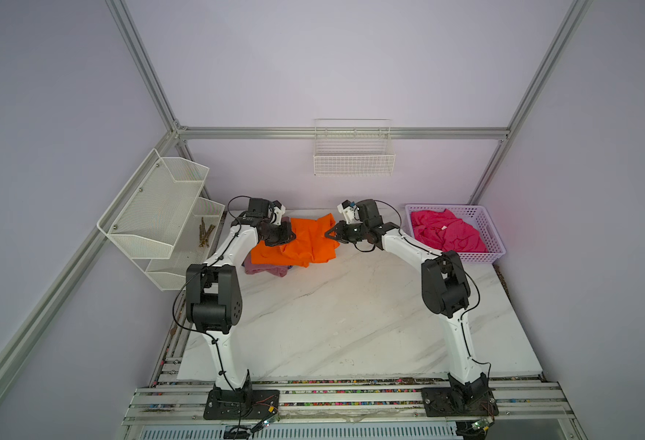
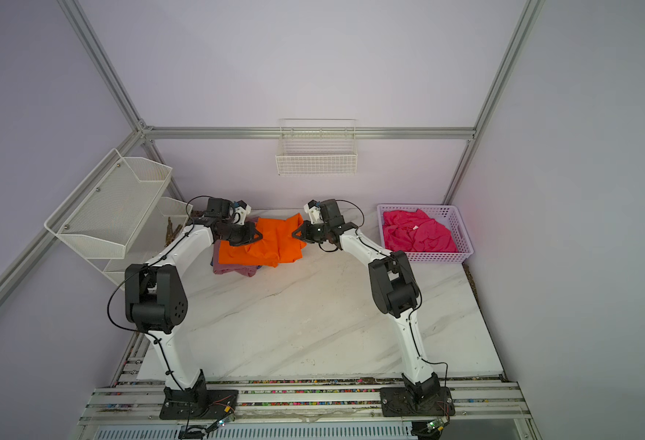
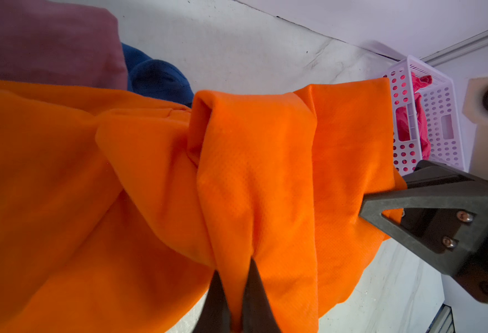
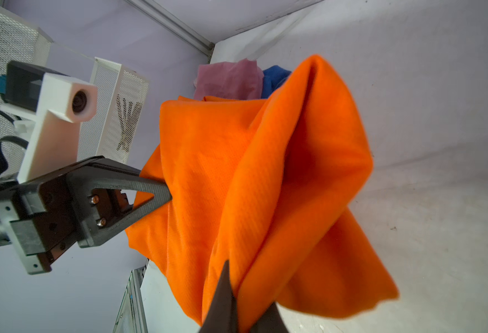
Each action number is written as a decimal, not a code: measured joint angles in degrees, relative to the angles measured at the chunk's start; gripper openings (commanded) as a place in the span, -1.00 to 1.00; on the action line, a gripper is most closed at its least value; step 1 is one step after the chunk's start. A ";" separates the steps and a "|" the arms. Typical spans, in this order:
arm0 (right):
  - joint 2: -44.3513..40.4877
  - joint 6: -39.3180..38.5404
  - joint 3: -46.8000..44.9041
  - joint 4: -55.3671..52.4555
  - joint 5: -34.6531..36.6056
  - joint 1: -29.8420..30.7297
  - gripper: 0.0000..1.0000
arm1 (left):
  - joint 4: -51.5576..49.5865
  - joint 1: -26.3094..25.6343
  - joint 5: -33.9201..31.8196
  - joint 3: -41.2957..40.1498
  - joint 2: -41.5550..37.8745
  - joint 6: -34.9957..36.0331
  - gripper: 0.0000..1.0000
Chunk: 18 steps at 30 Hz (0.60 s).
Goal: Fold and stack t-shirts
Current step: Pick up the T-shirt.
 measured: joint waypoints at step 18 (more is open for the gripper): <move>12.57 3.26 18.40 -3.02 0.59 4.96 -1.00 | -3.63 9.46 -0.09 0.00 -3.96 4.00 -1.00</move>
